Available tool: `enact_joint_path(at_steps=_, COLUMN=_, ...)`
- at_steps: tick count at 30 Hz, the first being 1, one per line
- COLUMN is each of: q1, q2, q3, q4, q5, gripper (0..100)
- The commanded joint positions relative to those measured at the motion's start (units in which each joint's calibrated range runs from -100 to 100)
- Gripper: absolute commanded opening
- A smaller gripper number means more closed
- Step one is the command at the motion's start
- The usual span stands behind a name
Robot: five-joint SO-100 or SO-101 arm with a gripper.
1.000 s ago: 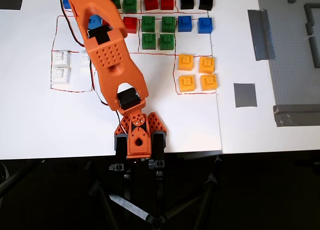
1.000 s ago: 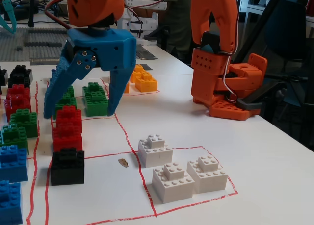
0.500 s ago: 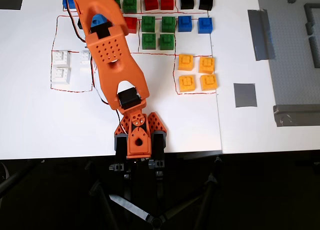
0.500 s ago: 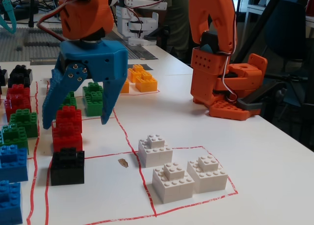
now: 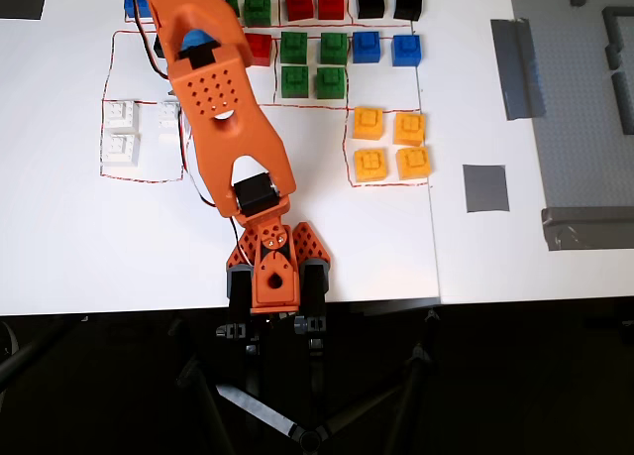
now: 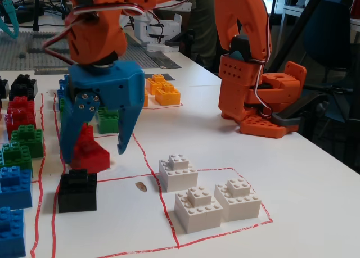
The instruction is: Grab the block and put it in the grey marker
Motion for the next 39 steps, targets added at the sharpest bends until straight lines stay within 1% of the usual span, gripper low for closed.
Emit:
enact_joint_path(at_steps=1, q1=0.6, q2=-3.9, q3=-5.1, q4=-0.4, q5=0.7, gripper=27)
enact_joint_path(at_steps=6, q1=1.1, q2=-2.9, q3=-5.1, q4=-1.1, q5=0.9, gripper=24)
enact_joint_path(at_steps=9, q1=1.2, q2=-2.8, q3=-5.2, q4=-1.3, q5=1.1, gripper=13)
enact_joint_path(at_steps=11, q1=1.3, q2=-2.7, q3=-5.5, q4=-1.3, q5=1.1, gripper=3)
enact_joint_path(at_steps=14, q1=1.3, q2=-2.7, q3=-5.6, q4=-1.3, q5=1.7, gripper=1)
enact_joint_path(at_steps=22, q1=1.3, q2=-5.5, q3=-5.9, q4=0.8, q5=2.1, gripper=0)
enact_joint_path(at_steps=28, q1=0.4, q2=-13.4, q3=-8.6, q4=7.4, q5=2.4, gripper=0)
enact_joint_path(at_steps=35, q1=-0.5, q2=-20.8, q3=-17.7, q4=17.7, q5=3.3, gripper=0)
enact_joint_path(at_steps=39, q1=1.9, q2=-27.2, q3=-14.3, q4=18.6, q5=4.3, gripper=0)
